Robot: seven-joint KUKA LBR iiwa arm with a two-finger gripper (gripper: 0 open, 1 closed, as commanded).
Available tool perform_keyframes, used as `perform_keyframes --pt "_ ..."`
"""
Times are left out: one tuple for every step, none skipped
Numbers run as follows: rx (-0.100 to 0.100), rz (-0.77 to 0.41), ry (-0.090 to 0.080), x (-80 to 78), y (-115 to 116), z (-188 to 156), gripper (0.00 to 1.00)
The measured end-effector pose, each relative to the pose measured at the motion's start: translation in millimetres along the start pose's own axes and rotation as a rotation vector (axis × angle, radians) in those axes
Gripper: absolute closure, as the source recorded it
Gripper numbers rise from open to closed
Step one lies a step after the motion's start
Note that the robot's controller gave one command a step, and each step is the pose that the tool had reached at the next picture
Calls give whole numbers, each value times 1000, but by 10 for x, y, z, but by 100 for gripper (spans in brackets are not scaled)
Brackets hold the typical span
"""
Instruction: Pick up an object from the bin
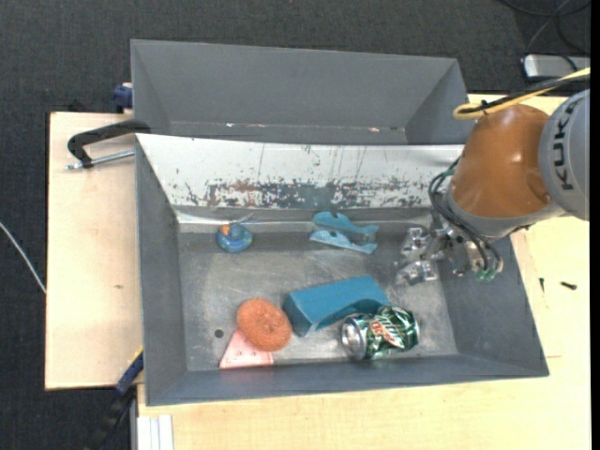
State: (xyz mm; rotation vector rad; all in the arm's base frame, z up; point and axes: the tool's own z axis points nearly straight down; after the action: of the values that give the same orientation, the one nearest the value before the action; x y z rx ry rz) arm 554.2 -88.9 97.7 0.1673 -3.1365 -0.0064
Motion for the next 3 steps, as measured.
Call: perform_keyframes --pt "5 49 -8 202 -121 -667 0" --pt "5 48 -6 205 -121 -661 0" --pt "7 -105 -6 313 502 88 100"
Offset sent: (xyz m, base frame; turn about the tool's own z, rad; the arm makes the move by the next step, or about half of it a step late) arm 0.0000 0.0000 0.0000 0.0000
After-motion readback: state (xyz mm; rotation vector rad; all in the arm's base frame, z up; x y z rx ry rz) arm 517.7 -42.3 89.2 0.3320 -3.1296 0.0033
